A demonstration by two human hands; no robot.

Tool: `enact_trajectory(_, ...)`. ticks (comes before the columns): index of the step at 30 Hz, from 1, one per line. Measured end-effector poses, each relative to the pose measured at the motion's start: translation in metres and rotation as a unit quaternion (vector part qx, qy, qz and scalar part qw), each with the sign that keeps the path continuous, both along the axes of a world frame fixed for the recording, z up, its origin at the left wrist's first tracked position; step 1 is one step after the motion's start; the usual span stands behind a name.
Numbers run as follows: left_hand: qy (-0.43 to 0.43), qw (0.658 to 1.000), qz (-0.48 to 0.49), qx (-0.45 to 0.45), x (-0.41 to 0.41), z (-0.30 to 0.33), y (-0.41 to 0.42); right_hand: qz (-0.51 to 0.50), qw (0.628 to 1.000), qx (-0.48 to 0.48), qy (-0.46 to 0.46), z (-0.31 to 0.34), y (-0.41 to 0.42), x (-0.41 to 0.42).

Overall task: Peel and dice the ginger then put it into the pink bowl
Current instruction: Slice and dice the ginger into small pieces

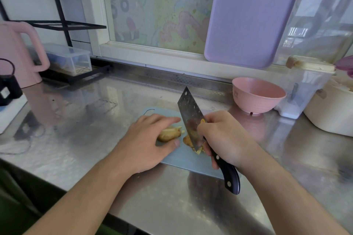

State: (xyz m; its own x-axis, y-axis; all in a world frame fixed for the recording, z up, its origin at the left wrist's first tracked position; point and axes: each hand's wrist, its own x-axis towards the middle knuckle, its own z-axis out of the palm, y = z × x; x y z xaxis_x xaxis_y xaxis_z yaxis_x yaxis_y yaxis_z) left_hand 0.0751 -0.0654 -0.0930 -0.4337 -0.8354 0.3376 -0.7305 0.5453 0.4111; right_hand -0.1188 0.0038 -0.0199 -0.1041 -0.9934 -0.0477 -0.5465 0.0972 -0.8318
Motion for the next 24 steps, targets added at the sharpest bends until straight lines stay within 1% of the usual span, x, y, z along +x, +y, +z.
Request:
enact_trajectory(2,-0.034,0.999,-0.002,-0.01,-0.002,-0.001,-0.001,-0.002,1.0,-0.002,0.006,0.001,0.001,0.0)
enact_trajectory(3,-0.033,0.999,0.001,-0.012,-0.002,-0.001,-0.002,-0.002,1.0,-0.003,0.008,0.002,0.002,0.0)
enact_trajectory(7,-0.002,1.0,0.015,-0.024,-0.001,0.0,0.0,-0.005,1.0,0.0,0.007,0.002,0.002,0.0)
enact_trajectory(14,0.033,0.996,0.081,-0.01,0.003,0.004,0.008,0.014,1.0,0.012,0.008,-0.001,0.002,0.005)
enact_trajectory(18,0.051,0.995,0.084,0.015,0.004,0.007,0.01,0.025,0.999,0.029,0.012,0.0,0.004,0.011)
enact_trajectory(24,0.048,0.995,0.08,0.038,0.003,0.011,0.011,0.01,0.998,0.044,0.044,-0.006,-0.001,0.016)
